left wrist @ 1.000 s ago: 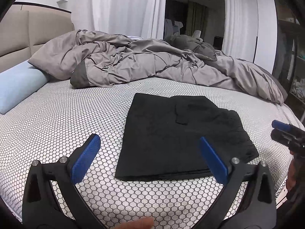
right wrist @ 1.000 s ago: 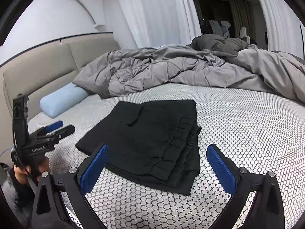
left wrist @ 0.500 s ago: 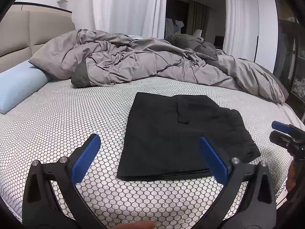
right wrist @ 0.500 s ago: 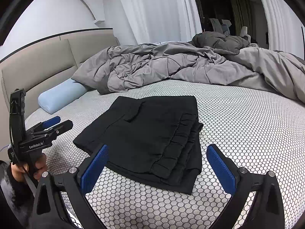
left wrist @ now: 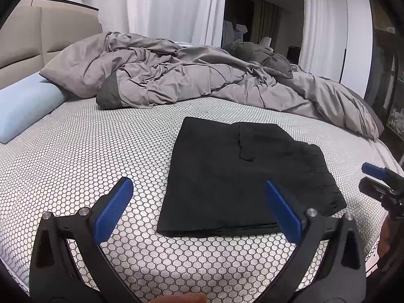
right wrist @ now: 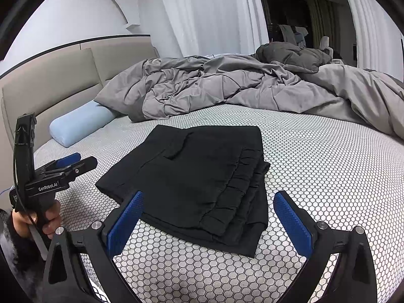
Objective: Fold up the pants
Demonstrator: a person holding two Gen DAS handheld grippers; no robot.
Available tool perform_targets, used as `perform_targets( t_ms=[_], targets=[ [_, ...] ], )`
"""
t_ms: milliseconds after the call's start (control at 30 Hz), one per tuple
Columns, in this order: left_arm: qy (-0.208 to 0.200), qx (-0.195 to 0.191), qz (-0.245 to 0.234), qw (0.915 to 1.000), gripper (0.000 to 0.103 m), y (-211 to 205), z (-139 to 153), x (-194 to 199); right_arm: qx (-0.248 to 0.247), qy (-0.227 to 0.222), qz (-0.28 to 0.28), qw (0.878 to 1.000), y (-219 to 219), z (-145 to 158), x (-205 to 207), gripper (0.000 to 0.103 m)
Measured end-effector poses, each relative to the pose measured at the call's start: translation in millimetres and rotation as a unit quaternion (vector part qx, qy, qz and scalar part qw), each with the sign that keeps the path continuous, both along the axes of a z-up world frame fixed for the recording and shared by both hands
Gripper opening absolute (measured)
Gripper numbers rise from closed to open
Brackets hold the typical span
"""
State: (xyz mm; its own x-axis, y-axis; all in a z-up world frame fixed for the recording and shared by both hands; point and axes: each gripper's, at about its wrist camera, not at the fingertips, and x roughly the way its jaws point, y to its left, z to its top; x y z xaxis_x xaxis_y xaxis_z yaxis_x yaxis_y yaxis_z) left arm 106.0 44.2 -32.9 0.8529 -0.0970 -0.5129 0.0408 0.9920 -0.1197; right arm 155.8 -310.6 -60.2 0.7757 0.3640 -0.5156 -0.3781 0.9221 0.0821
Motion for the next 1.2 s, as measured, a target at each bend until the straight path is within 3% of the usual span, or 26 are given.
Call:
perform_targets(
  t_ms=[1200],
  targets=[
    [0.001,0.005,-0.006,1.0000,0.102,1.9,-3.7,3.4,-0.009,0.002,0.003,1.000,-2.2,-1.3,1.3,0.103]
  ],
)
